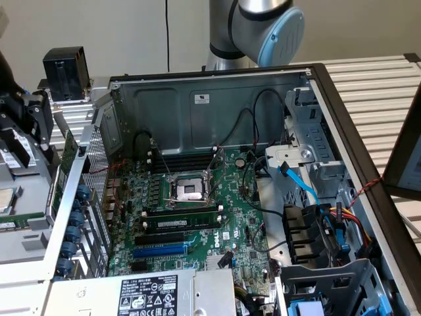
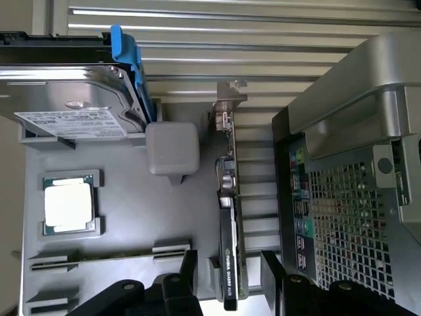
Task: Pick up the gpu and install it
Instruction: 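Pick up the gpu and move the gpu toward the slot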
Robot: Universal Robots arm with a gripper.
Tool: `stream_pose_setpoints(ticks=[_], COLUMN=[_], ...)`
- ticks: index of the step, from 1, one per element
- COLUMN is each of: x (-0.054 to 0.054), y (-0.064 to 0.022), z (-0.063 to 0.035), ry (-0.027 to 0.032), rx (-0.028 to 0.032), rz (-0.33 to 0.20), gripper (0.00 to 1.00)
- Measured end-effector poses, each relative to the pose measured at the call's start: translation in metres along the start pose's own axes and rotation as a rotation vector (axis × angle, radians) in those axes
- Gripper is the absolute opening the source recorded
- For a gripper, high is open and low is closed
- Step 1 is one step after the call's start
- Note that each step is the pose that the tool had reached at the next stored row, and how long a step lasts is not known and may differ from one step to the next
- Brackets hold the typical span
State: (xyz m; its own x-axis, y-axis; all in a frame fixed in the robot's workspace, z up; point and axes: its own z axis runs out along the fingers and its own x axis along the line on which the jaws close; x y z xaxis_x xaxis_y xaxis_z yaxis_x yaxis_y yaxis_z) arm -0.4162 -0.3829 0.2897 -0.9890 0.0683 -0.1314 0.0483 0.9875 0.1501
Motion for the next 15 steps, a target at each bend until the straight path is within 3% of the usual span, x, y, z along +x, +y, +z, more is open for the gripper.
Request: stream_pose_setpoints(ticks=[4,11,15], x=[0.001,0.002,0.001], y=[-0.0018,-0.0032,-0.0032], z=[0.0068,0.0156,0.0228], ry=[-0.0048,-0.0231,-0.0252], rx=[-0.0002,-0.0006,0.0006], rz=[-0.001,0.002,0.011], gripper=[0.51,0.51,0.51])
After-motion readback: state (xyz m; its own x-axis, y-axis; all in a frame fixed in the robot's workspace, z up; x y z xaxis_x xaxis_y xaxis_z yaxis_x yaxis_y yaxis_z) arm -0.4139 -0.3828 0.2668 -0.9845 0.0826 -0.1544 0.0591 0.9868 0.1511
